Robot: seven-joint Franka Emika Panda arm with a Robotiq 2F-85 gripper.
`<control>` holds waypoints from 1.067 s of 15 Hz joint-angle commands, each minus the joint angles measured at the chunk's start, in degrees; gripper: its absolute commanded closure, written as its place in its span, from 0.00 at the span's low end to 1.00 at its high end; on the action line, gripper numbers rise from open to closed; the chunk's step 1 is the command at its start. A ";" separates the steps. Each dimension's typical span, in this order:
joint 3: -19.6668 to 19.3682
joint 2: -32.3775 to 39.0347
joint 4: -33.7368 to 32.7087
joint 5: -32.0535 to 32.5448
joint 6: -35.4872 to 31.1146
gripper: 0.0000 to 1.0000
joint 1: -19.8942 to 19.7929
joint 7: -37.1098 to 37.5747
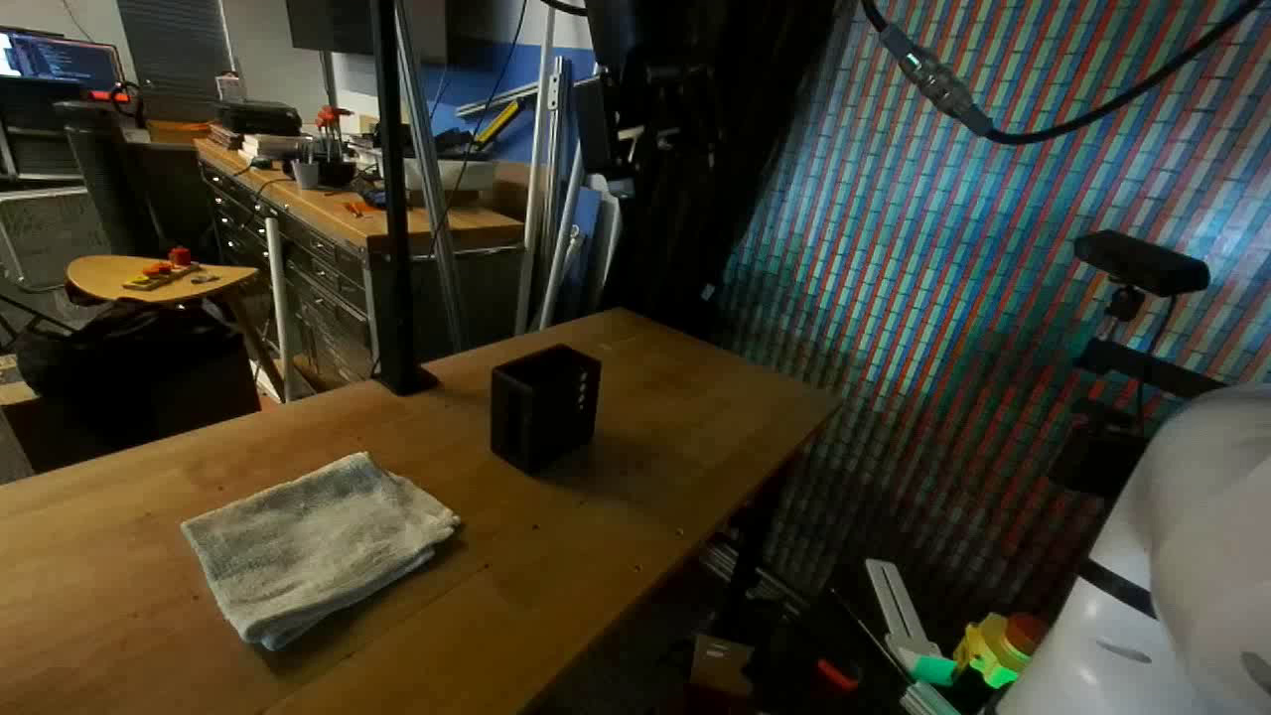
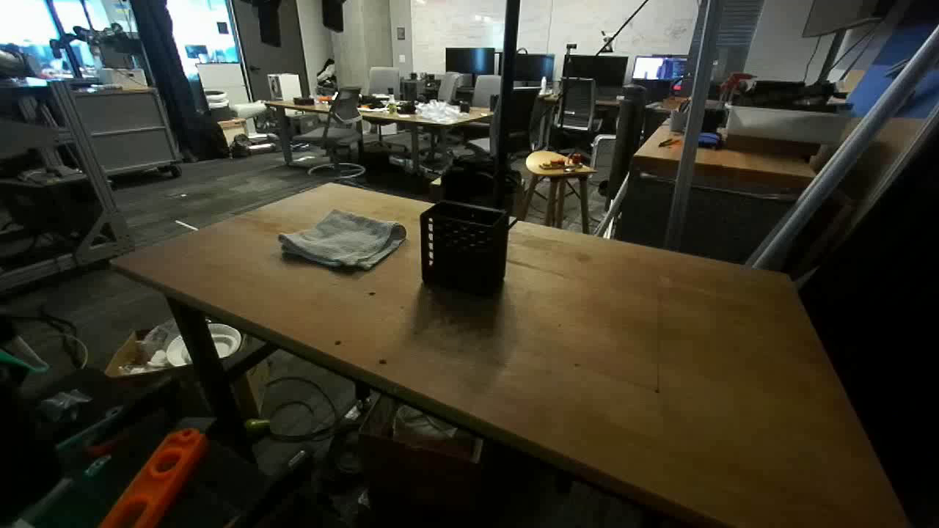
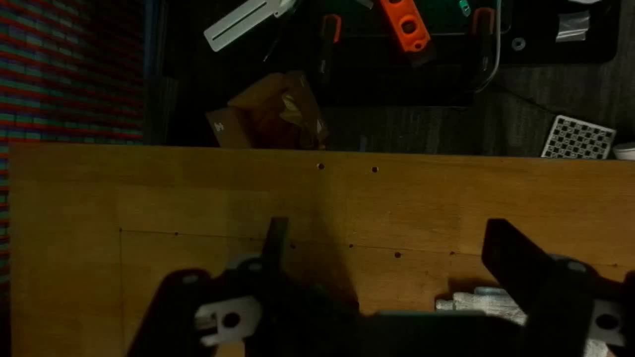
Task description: Put the towel in the box
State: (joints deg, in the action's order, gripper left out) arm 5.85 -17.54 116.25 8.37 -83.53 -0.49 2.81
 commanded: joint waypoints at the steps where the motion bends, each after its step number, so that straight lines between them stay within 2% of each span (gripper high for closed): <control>1: -0.90 0.09 -0.30 0.21 0.08 0.00 1.08 0.25; 14: -0.89 -0.33 -0.66 0.21 0.09 0.00 1.07 0.26; 16: -0.81 1.38 -2.10 0.86 -1.19 0.00 1.26 -0.39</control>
State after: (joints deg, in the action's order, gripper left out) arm 5.73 -17.80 115.92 8.37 -83.63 -0.40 2.81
